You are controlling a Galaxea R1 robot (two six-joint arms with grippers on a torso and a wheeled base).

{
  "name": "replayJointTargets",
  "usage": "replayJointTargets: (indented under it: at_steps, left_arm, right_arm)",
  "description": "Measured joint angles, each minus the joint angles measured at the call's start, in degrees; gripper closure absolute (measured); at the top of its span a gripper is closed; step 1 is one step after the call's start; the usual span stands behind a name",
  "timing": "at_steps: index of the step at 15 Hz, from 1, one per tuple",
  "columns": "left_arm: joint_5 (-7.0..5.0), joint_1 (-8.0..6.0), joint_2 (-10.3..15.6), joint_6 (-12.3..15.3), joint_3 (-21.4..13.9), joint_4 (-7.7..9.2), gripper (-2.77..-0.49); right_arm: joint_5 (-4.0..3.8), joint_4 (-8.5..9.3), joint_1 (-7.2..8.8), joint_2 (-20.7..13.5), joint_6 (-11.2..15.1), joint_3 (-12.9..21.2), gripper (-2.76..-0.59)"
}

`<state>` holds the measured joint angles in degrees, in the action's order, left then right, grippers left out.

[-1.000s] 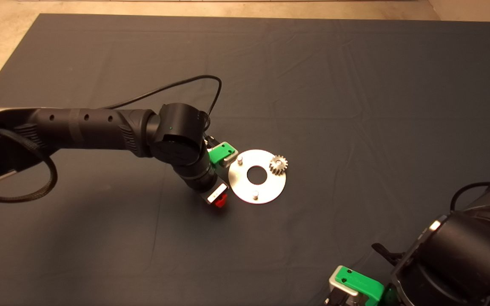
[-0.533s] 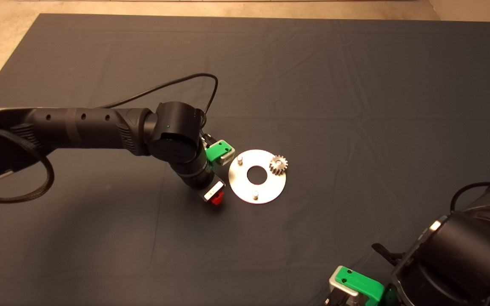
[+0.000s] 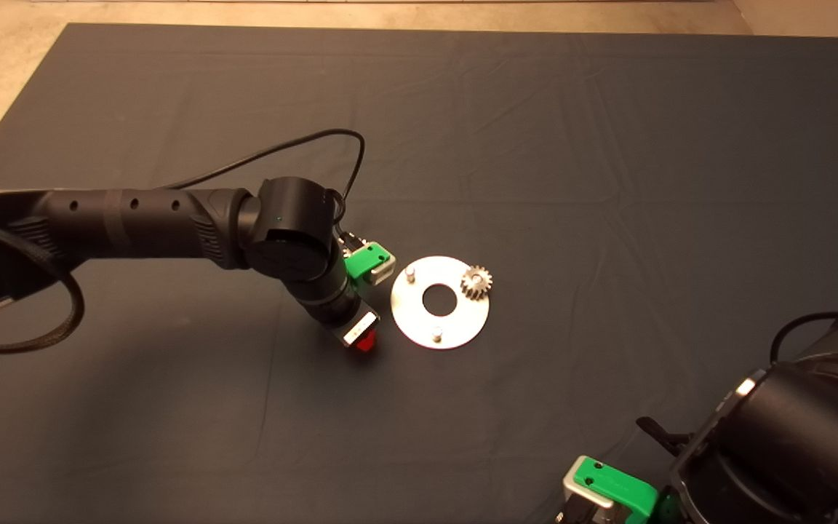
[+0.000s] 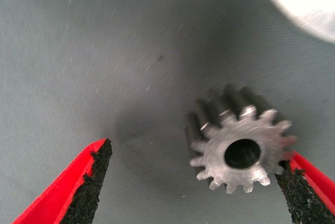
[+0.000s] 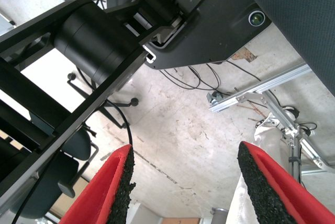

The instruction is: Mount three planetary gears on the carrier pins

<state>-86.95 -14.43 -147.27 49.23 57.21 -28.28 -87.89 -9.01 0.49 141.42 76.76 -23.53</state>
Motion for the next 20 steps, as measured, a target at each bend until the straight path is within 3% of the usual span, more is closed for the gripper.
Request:
replayJointTargets:
  at_steps: [4, 12, 20]
  left_arm:
    - [-0.02, 0.29, 0.48, 0.02, 0.00, -0.02, -2.08]
    - [-0.04, 0.29, 0.48, 0.17, 0.00, 0.00, -1.67]
    - [-0.09, 0.27, 0.43, 0.55, -0.02, -0.02, -1.51]
  right_arm:
    - [0.00, 0.00, 0.00, -0.03, 0.00, 0.00, -1.45]
    - [0.01, 0.00, 0.00, 0.00, 0.00, 0.00, -1.45]
    - [0.02, 0.00, 0.00, 0.96, 0.00, 0.10, -1.45]
